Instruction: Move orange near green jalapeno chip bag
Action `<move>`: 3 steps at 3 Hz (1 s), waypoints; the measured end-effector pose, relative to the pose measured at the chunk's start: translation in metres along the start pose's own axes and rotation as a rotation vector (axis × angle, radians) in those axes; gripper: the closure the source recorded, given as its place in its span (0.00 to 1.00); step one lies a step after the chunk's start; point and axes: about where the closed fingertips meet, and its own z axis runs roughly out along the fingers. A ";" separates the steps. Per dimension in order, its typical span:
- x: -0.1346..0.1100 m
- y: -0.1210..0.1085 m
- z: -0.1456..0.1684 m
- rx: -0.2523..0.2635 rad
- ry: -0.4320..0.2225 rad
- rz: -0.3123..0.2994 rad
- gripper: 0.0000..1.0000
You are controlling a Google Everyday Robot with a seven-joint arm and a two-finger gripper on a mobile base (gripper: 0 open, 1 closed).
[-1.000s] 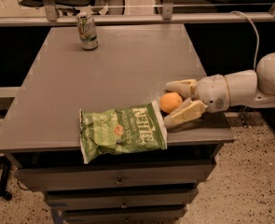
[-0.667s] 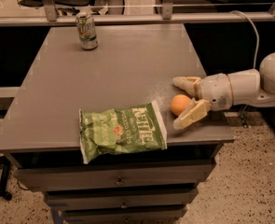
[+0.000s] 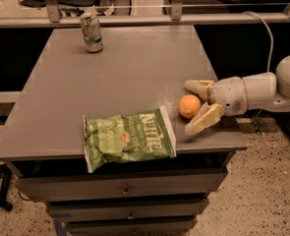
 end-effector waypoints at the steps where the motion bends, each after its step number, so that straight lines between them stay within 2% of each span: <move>1: -0.003 0.004 -0.006 0.002 -0.016 0.000 0.00; 2: -0.013 0.011 -0.014 0.000 -0.056 -0.003 0.00; 3: -0.027 0.014 -0.028 0.017 -0.123 -0.012 0.00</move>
Offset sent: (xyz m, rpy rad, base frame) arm -0.0195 -0.0156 0.0344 0.1041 -0.0259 -0.0143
